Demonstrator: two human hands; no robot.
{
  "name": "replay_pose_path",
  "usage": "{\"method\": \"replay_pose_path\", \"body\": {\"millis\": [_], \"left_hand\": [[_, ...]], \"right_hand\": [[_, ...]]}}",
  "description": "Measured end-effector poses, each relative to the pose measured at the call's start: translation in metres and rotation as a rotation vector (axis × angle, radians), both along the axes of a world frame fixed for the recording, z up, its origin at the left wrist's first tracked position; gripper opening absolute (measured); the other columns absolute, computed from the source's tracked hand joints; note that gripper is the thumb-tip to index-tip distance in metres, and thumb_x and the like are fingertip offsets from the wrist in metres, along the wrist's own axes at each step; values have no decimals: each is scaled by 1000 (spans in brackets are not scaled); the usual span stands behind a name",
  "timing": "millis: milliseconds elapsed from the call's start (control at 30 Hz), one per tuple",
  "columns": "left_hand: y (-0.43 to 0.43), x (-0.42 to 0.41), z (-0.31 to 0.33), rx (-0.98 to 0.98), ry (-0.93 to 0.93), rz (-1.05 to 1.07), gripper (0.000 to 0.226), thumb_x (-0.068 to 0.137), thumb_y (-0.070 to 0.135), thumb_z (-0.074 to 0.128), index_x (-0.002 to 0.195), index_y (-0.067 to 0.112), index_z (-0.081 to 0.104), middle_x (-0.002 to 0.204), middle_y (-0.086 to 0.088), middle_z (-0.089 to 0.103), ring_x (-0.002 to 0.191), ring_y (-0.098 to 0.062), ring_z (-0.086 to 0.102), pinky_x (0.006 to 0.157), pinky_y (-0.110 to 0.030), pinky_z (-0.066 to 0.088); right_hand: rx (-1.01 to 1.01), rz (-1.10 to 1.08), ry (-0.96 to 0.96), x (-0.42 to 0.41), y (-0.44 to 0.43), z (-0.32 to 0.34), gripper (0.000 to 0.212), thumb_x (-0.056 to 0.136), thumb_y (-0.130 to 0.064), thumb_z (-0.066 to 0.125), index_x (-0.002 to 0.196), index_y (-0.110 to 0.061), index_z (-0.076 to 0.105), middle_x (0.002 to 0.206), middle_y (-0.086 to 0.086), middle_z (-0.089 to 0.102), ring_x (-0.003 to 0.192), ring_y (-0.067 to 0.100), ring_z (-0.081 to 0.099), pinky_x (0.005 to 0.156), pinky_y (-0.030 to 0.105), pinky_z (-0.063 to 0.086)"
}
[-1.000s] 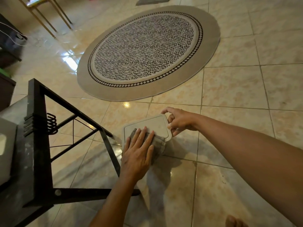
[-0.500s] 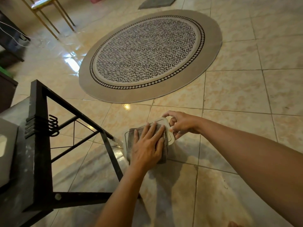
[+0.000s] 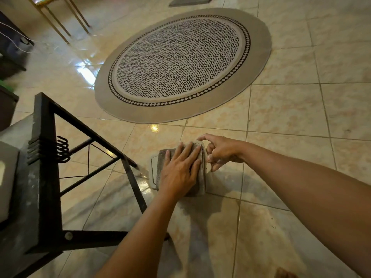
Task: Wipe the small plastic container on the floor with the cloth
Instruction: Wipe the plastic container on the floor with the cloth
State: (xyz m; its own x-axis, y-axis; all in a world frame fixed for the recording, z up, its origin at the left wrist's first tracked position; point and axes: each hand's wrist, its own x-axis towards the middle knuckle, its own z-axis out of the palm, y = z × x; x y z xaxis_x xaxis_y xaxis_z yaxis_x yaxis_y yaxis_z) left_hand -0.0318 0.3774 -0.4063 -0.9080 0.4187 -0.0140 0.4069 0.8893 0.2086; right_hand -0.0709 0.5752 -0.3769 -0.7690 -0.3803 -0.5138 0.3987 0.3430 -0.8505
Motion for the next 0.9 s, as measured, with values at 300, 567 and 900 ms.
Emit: {"method": "replay_pose_path", "body": {"millis": [300,567,900], "left_hand": [[-14,-11,2,-59,-22,-40,53,102,56,11,153,46,8,163,13,1,153,-17,-8,124,-48,-1],[-17,-9,0,-84,-19,-86,57,101,55,10,156,42,14,165,11,3,153,-19,-11,124,-52,-2],[-4,32,-6,-50,-18,156,66,99,63,16,158,37,1,166,9,-6,153,-18,-14,122,-48,-11]], "right_hand": [[6,1,8,0,-1,1,81,88,17,54,152,-25,28,90,11,50,68,20,64,69,41,63],[0,-8,-5,-2,-1,1,82,88,17,55,152,-26,29,92,11,51,71,20,65,68,40,63],[-26,-12,-7,-1,0,-1,80,88,16,56,151,-27,30,96,12,48,71,20,62,67,37,62]]}}
